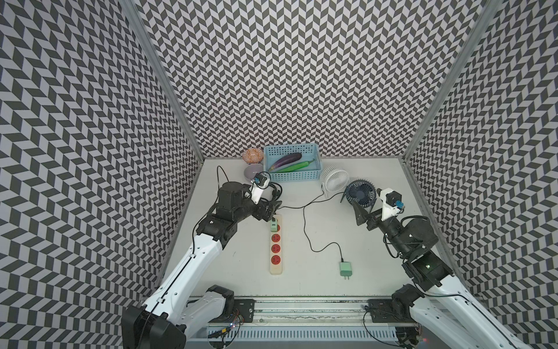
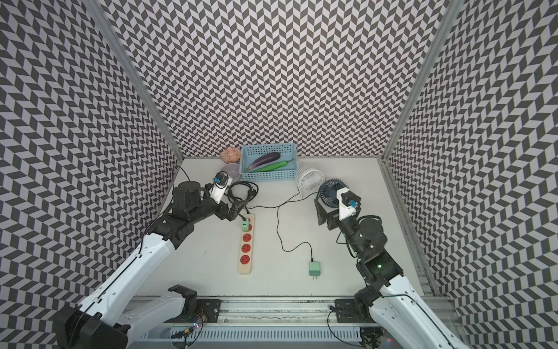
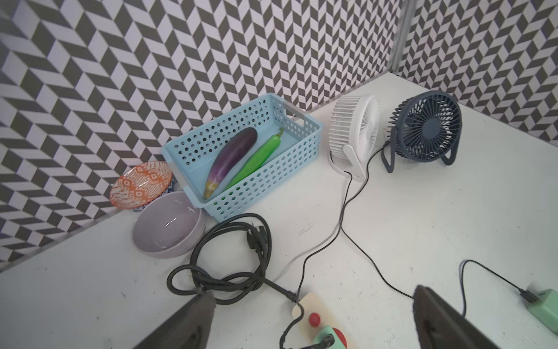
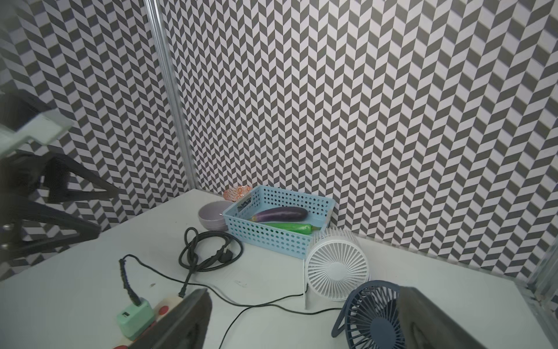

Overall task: Plug the desk fan into the power strip
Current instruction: Insert the plug into the socket, then pick up the plug from the center of the board.

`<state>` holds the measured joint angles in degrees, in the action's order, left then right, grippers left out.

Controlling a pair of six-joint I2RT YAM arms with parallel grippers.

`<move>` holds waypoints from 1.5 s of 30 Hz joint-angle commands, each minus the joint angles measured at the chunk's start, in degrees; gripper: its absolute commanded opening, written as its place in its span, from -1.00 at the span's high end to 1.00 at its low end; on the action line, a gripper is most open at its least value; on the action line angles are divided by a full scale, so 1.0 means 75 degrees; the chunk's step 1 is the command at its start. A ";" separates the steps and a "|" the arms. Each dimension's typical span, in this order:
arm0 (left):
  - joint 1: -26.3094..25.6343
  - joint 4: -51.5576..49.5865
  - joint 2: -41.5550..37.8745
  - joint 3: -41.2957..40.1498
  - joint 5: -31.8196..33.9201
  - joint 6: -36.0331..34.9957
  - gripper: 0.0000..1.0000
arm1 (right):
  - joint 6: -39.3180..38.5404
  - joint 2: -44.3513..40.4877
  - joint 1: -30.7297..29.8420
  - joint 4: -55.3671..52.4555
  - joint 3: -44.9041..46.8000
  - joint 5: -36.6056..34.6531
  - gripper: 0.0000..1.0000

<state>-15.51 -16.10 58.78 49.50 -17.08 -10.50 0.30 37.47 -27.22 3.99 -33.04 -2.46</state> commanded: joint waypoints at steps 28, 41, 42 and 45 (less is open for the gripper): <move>0.1241 0.1467 -0.0512 -0.0943 -0.0384 0.0685 -1.00 | 0.4330 0.1483 -0.1149 -0.5332 -0.0434 0.1054 -0.98; 0.1341 0.1274 -0.0567 -0.0930 -0.0551 0.0574 -1.00 | 0.5243 0.1817 -0.2070 -0.5364 0.0360 0.1208 -0.92; 0.1350 0.1380 -0.0588 -0.1001 -0.0533 0.0626 -1.00 | 0.5241 0.1933 -0.2125 -0.5397 0.0381 0.1140 -0.92; 0.1423 0.1326 -0.0575 -0.0930 -0.0785 0.0714 -1.00 | 0.5332 0.2439 -0.2173 -0.5450 0.0415 0.1090 -0.90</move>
<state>-5.41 -6.96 55.33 42.54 -20.88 -5.89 38.68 53.49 -42.98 -37.85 -30.39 6.31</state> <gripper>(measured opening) 0.999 0.954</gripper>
